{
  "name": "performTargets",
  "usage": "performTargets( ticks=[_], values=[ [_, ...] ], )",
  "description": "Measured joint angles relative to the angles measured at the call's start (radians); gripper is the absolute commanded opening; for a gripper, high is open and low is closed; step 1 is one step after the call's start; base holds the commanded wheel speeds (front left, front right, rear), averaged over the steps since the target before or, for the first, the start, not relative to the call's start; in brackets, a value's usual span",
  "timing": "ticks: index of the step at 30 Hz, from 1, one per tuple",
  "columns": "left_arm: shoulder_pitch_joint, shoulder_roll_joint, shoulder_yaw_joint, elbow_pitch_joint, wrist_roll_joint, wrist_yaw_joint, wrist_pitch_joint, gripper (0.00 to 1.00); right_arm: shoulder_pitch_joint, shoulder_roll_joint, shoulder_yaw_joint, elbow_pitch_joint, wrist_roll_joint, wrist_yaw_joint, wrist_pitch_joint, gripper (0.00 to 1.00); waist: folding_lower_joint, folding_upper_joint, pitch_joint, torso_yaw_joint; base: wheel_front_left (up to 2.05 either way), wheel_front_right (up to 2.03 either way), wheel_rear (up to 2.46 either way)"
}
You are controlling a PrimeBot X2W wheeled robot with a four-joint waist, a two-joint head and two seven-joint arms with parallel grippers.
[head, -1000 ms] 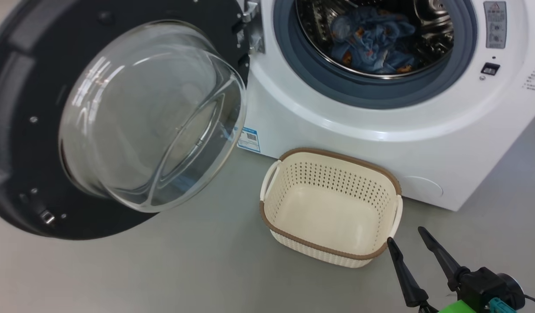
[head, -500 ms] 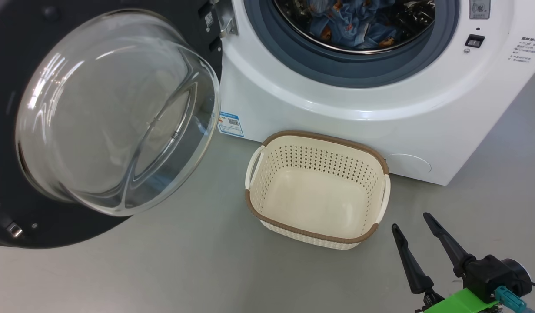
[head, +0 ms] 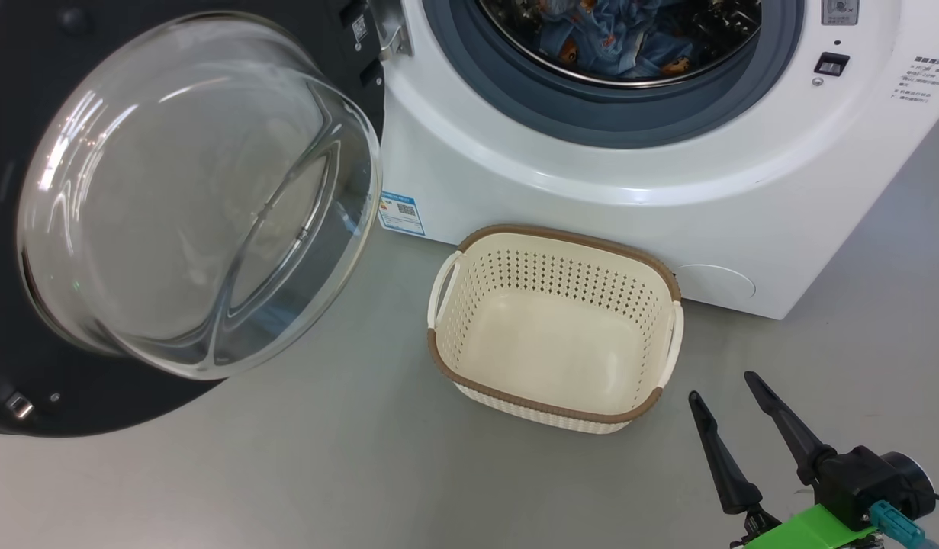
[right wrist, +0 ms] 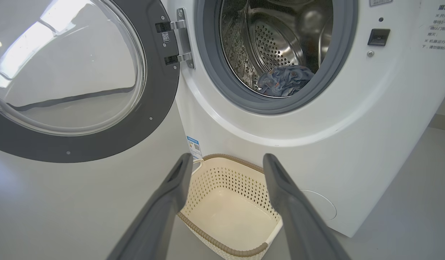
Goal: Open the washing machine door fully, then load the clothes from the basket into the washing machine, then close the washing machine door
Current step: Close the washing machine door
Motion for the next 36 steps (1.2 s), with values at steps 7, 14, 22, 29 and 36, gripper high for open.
performTargets(
  ticks=[7,14,22,29,36],
  values=[
    [0.005,0.0,-0.04,0.0,0.004,-0.01,0.081,0.0,0.0,-0.001,0.0,0.0,0.0,0.0,0.0,1.0,-0.0001,0.0,-0.011,-0.001,0.0,0.0,0.0],
    [0.028,-0.001,-0.048,-0.039,-0.014,-0.018,0.188,0.0,0.0,-0.003,-0.003,0.0,0.0,0.0,0.0,1.0,0.0,0.0,-0.023,0.0,0.0,0.0,0.0],
    [0.079,-0.017,-0.06,-0.12,-0.04,-0.019,0.303,0.0,0.001,-0.003,-0.009,0.0,0.0,0.0,0.0,1.0,-0.0001,0.0,-0.041,0.005,0.0,0.0,0.0],
    [0.135,-0.063,-0.093,-0.214,-0.042,-0.018,0.371,0.0,0.003,0.002,-0.012,0.0,0.0,0.0,0.0,1.0,-0.0001,0.0,-0.055,0.013,0.0,0.0,0.0],
    [0.224,-0.103,-0.11,-0.37,-0.06,0.03,0.435,0.0,0.01,0.012,-0.019,-0.001,0.0,0.0,0.0,1.0,-0.0001,0.0,-0.072,0.016,0.0,0.0,0.0]
  ],
)
